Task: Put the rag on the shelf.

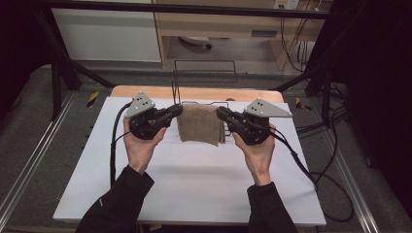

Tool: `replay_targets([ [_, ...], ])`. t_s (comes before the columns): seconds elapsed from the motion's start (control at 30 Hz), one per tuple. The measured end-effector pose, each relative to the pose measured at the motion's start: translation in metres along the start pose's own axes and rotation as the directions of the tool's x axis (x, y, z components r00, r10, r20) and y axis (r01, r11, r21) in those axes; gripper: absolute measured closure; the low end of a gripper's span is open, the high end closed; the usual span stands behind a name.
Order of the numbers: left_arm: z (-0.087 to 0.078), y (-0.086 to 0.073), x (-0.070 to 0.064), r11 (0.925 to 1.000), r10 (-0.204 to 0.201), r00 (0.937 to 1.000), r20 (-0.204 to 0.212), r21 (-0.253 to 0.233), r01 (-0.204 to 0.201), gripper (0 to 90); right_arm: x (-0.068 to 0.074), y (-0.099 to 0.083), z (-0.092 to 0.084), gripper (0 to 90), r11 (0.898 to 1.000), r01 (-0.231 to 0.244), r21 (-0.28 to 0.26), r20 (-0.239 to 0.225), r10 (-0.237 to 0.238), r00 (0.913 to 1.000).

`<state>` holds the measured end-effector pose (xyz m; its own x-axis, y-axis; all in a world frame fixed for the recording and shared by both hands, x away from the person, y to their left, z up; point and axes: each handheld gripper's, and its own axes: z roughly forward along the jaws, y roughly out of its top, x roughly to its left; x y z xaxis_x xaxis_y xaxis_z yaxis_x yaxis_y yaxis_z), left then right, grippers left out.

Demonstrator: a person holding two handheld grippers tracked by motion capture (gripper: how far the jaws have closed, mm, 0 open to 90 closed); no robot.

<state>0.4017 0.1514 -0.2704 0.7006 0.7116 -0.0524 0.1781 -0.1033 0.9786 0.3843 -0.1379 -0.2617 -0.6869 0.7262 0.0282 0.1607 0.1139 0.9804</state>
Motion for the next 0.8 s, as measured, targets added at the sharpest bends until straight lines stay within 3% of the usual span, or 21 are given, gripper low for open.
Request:
replay_targets([
  [0.8,0.007,0.037,0.007,0.997,0.025,0.9993,-0.028,-0.072,-0.027,86.3,-0.01,0.035,0.006,84.8,0.996,0.053,-0.074,0.044,-0.05,0.9978],
])
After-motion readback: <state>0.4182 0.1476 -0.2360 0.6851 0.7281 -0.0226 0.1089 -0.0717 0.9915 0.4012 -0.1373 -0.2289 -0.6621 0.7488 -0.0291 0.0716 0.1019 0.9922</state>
